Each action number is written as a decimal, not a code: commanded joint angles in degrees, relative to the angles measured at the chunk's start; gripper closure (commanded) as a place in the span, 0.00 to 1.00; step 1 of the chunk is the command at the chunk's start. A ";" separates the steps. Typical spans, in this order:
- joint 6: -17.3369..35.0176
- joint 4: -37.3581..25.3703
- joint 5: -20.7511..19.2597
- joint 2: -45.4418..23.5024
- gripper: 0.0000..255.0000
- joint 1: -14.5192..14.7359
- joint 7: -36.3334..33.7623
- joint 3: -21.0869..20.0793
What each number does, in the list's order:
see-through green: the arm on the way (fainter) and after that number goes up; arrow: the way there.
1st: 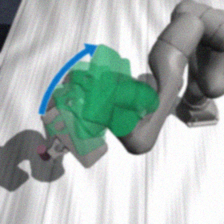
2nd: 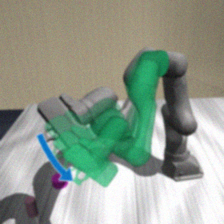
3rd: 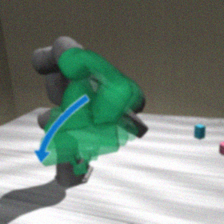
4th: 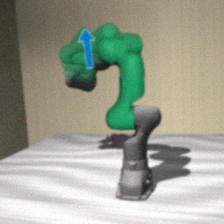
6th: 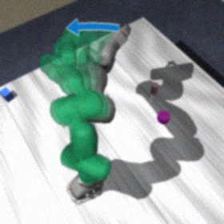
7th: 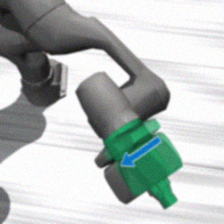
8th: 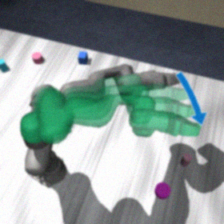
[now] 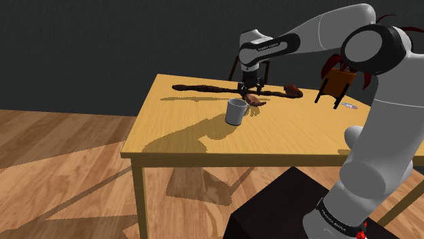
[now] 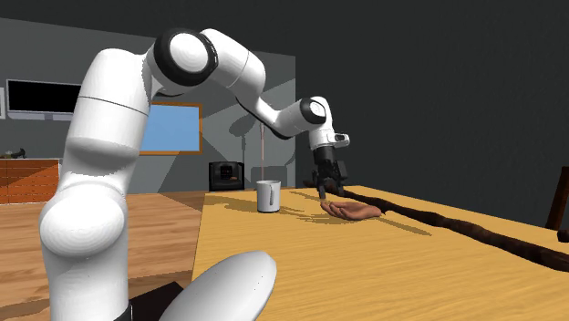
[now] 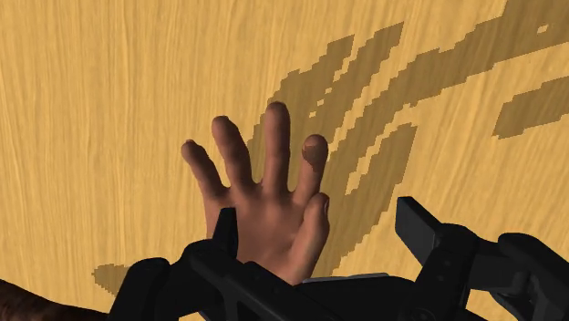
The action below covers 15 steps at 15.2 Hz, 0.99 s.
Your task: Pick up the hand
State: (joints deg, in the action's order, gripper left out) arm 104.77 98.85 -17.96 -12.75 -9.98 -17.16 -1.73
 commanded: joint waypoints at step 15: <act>0.36 0.25 -0.04 -0.07 1.00 -0.07 -0.02 0.04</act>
State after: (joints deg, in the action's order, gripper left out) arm 105.65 99.62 -18.05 -12.86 -10.04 -17.37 -1.69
